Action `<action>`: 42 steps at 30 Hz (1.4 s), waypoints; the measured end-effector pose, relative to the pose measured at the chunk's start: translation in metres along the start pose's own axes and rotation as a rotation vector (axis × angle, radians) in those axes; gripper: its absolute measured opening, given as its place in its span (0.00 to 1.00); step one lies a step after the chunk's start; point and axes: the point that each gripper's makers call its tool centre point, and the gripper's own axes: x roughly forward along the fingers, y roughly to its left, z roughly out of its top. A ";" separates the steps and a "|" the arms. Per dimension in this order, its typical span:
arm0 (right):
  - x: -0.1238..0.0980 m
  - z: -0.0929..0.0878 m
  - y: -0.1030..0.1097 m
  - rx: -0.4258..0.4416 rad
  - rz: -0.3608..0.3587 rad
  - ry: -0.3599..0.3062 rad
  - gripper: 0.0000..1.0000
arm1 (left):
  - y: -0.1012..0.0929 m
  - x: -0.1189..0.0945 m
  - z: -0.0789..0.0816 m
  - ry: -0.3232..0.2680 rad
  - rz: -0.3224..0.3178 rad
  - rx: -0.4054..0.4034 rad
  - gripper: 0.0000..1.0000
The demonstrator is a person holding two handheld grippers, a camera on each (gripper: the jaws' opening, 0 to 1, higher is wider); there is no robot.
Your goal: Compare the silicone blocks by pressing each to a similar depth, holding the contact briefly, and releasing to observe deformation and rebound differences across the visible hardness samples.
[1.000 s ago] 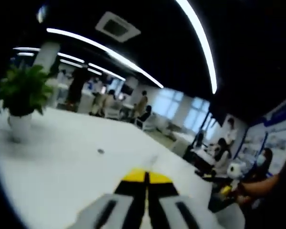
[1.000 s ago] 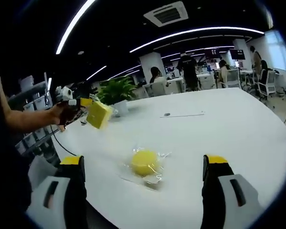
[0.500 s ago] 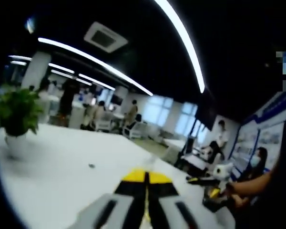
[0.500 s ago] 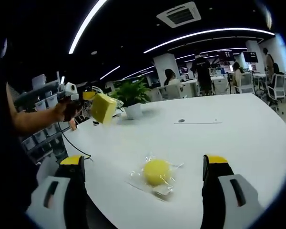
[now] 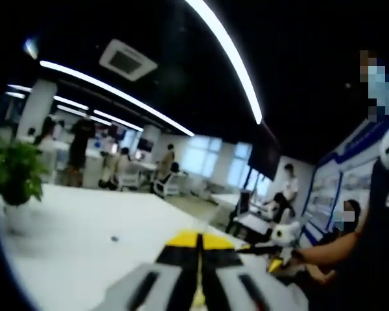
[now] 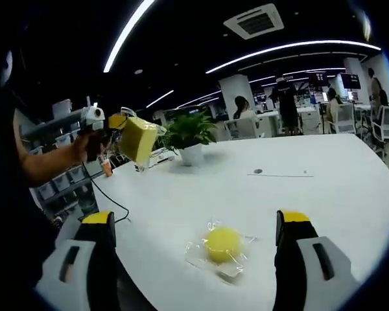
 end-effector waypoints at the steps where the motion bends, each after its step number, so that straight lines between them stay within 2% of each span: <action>1: 0.002 0.003 0.002 -0.001 0.009 -0.006 0.96 | -0.002 0.000 -0.001 0.001 -0.007 0.002 0.00; 7: 0.014 0.009 0.013 -0.002 0.067 -0.005 0.96 | -0.009 0.003 -0.010 -0.011 -0.053 -0.008 0.00; 20: 0.043 0.023 0.042 -0.022 0.192 -0.009 0.96 | -0.029 0.012 -0.025 0.008 -0.120 -0.021 0.00; 24: 0.047 0.042 0.052 0.016 0.229 -0.072 0.96 | -0.038 0.013 -0.025 -0.001 -0.147 -0.029 0.00; 28: 0.053 0.049 0.058 0.010 0.250 -0.081 0.96 | -0.047 0.017 -0.028 -0.002 -0.182 -0.045 0.00; 35: 0.062 0.057 0.084 0.021 0.362 -0.086 0.96 | -0.066 0.020 -0.030 -0.013 -0.235 -0.072 0.00; 38: 0.065 0.060 0.091 0.025 0.381 -0.099 0.96 | -0.074 0.021 -0.028 -0.025 -0.253 -0.084 0.00; 42: 0.065 0.064 0.102 0.015 0.422 -0.111 0.87 | -0.080 0.021 -0.024 -0.032 -0.274 -0.085 0.00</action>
